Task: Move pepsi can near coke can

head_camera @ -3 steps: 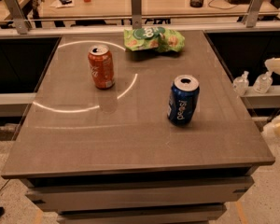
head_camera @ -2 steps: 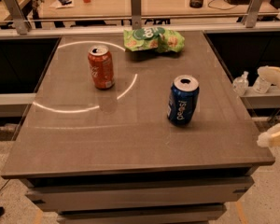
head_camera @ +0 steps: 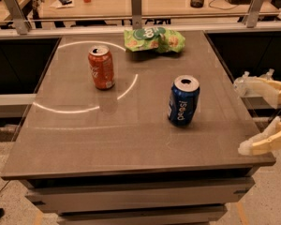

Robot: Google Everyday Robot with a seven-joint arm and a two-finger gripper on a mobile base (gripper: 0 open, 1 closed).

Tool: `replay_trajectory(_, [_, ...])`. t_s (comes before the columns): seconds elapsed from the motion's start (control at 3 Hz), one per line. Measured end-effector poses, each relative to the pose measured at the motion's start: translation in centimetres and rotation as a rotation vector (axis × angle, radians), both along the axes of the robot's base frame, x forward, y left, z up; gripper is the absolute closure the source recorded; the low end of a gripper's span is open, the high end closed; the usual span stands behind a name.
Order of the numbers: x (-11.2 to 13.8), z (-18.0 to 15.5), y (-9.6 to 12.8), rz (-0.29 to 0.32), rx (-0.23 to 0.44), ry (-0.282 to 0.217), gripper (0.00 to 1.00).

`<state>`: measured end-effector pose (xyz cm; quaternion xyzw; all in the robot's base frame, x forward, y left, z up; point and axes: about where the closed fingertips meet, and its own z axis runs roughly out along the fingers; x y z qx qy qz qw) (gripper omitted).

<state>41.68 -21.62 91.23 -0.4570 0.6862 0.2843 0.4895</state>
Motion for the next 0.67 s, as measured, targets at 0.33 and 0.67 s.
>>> replay_trajectory(0.33, [1.14,-0.64,0.16,-0.060,0.028,-0.002,0.00])
replay_trajectory(0.67, [1.40,-0.64,0.13,-0.070,0.028,-0.006,0.00])
